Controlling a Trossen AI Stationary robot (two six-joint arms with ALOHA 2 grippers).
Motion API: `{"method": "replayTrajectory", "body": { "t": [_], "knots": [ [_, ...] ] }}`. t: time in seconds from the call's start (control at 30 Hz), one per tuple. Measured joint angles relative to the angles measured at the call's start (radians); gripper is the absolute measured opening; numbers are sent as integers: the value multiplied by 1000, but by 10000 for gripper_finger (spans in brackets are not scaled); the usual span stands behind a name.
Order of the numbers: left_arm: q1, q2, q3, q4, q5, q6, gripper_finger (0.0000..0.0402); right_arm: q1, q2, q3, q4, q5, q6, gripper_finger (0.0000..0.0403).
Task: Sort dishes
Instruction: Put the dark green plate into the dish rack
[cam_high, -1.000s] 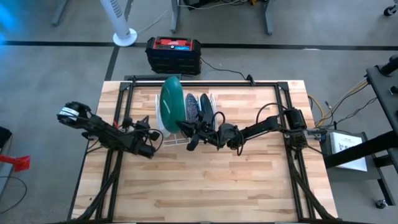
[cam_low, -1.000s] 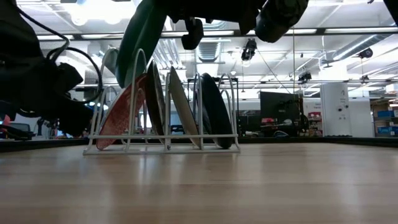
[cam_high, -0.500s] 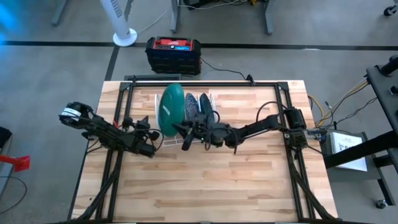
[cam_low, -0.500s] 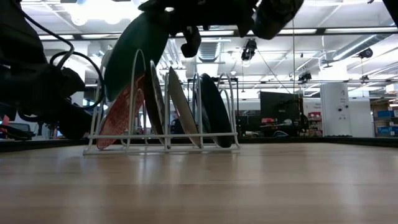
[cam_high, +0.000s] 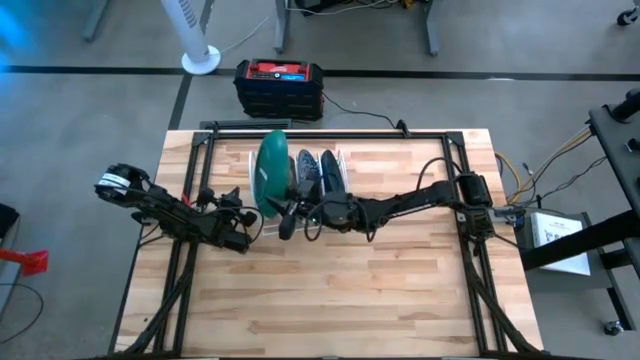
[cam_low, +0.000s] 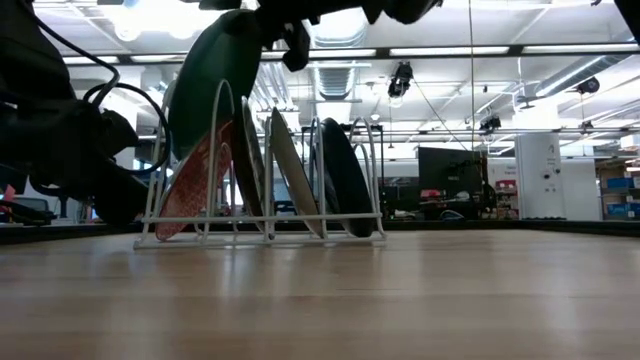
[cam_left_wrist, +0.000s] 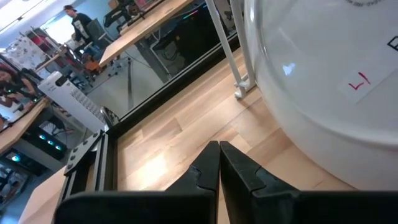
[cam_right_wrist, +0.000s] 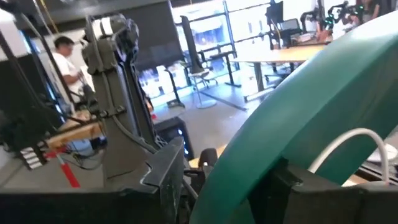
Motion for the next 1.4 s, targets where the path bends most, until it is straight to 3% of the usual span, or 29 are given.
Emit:
{"method": "replayTrajectory", "body": {
  "t": [0.27, 0.47, 0.57, 0.8, 1.0, 1.4],
  "knots": [
    [0, 0, -13, 40, 3, 15, 0, -31, -1, 96, -282, 8, 78, 116],
    [3, 0, -27, 133, 3, 118, 0, -45, -5, 101, -352, -7, 96, 107],
    [4, 0, -27, 150, 2, 152, 0, -52, -12, 120, -412, -28, 81, 124],
    [6, -8, -25, 136, 4, 159, 0, -77, -22, 258, -746, -34, 101, 192],
    [9, -38, -18, 95, 36, 147, 0, -79, -26, 316, -849, -27, 54, 239],
    [78, -45, -19, 70, 40, 115, 0, -82, -29, 468, -1119, -24, 43, 284]
  ]
}}
